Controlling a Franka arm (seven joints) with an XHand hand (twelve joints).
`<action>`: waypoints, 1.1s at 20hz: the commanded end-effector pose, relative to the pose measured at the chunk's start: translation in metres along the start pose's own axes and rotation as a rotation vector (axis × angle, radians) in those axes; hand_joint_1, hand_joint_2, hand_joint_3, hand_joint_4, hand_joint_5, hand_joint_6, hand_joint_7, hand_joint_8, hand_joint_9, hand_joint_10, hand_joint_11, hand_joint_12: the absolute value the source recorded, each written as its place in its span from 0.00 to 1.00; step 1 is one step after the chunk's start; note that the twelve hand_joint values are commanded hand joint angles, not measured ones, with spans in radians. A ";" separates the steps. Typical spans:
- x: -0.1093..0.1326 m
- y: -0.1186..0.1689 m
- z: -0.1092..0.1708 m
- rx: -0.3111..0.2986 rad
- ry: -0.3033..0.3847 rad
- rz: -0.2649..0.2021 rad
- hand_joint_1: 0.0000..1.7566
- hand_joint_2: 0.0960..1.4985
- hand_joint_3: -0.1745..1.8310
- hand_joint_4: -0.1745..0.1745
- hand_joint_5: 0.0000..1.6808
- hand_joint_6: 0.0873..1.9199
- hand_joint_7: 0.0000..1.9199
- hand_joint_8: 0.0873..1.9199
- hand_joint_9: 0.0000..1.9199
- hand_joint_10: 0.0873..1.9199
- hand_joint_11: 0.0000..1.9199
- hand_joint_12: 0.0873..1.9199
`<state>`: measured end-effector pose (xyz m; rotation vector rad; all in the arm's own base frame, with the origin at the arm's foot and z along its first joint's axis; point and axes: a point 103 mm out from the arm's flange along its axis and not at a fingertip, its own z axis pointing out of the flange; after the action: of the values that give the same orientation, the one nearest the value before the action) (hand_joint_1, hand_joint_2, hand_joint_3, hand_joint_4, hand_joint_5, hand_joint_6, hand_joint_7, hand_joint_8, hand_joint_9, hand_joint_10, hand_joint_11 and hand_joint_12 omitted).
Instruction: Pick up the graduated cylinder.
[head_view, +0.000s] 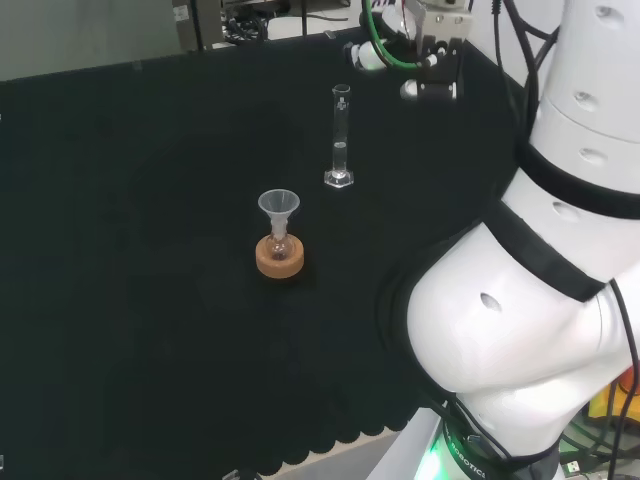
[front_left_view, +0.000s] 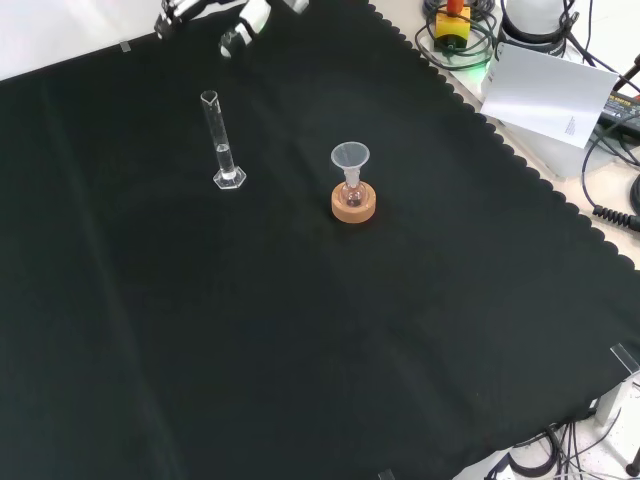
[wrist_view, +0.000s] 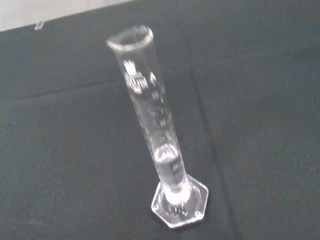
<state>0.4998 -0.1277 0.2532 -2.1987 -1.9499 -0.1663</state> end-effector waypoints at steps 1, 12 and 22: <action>-0.017 0.008 0.037 -0.054 0.125 -0.068 0.26 0.64 0.22 0.41 0.20 0.00 0.10 0.29 0.19 0.31 0.07 0.71; -0.026 0.016 0.077 -0.037 0.281 -0.158 0.33 0.60 0.24 0.46 0.20 0.00 0.12 0.29 0.24 0.28 0.13 0.70; -0.028 0.023 0.105 -0.118 0.439 -0.184 0.41 0.55 0.27 0.42 0.28 0.00 0.20 0.29 0.30 0.26 0.17 0.69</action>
<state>0.5094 -0.1349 0.1582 -1.8943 -1.9648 -0.5800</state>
